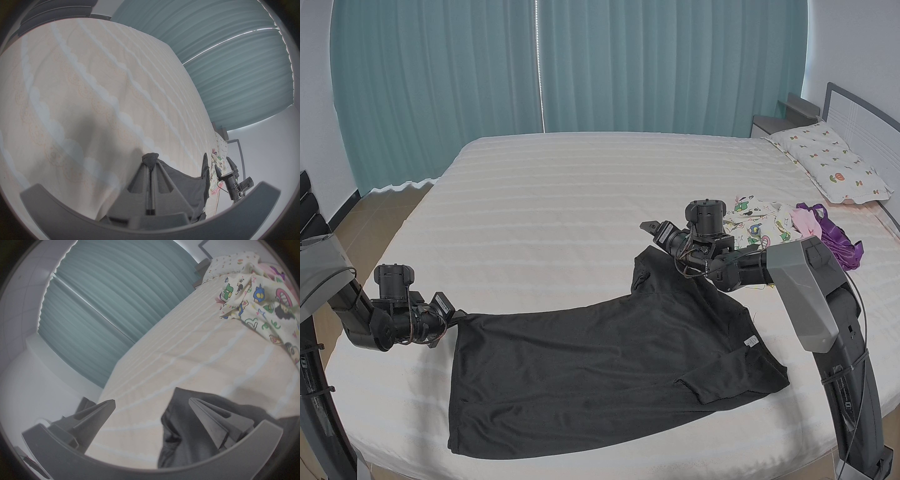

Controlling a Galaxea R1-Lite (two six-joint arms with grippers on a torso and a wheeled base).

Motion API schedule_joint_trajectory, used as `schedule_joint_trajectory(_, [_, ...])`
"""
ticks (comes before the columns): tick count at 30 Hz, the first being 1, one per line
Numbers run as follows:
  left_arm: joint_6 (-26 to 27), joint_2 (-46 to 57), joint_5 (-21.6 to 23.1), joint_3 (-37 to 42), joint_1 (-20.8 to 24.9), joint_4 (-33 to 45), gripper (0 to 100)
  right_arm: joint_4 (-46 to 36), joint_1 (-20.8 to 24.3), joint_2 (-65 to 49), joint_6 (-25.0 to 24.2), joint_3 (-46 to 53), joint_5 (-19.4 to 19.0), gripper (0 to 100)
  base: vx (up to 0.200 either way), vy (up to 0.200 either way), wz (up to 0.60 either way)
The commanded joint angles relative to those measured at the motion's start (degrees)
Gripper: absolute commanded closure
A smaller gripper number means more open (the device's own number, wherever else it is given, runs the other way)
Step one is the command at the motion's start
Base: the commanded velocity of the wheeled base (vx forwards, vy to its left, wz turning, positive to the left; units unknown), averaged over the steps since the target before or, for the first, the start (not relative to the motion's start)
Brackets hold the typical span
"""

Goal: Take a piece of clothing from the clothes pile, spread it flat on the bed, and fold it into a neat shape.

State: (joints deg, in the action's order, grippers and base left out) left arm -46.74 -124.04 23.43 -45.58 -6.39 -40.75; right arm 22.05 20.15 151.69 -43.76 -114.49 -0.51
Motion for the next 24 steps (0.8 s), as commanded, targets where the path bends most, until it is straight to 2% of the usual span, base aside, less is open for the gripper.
schedule_joint_trajectory(1, [0.0,0.1,0.0,0.1,0.0,0.0,100,-3.7,-2.8,-2.8,3.8,1.6,-0.1,0,0.000,0.000,0.00])
schedule_joint_trajectory(5, [0.0,0.6,0.0,0.1,0.0,0.0,100,-6.8,-5.9,-4.2,9.6,4.5,-0.9,0,0.000,0.000,0.00])
schedule_joint_trajectory(6, [0.0,0.6,0.0,0.1,0.0,0.0,100,-6.8,-5.9,-4.2,9.6,4.5,-0.9,0,0.000,0.000,0.00])
schedule_joint_trajectory(7, [0.0,0.6,0.0,0.1,0.0,0.1,100,-6.8,-7.4,-4.1,12.9,5.7,-1.4,0,0.000,0.000,0.00])
schedule_joint_trajectory(8, [0.0,0.6,-0.1,0.1,0.0,0.0,100,-6.8,-8.1,-4.0,14.1,6.1,-1.9,0,0.000,0.000,0.00])
schedule_joint_trajectory(17, [0.0,0.5,0.0,0.1,0.0,0.0,100,-5.4,-8.5,-3.0,18.3,9.7,-7.3,0,0.000,0.000,0.00])
schedule_joint_trajectory(24, [0.1,0.6,0.0,0.5,0.0,0.0,100,-5.2,-8.5,-2.3,20.1,9.5,-8.5,0,0.000,0.000,0.00])
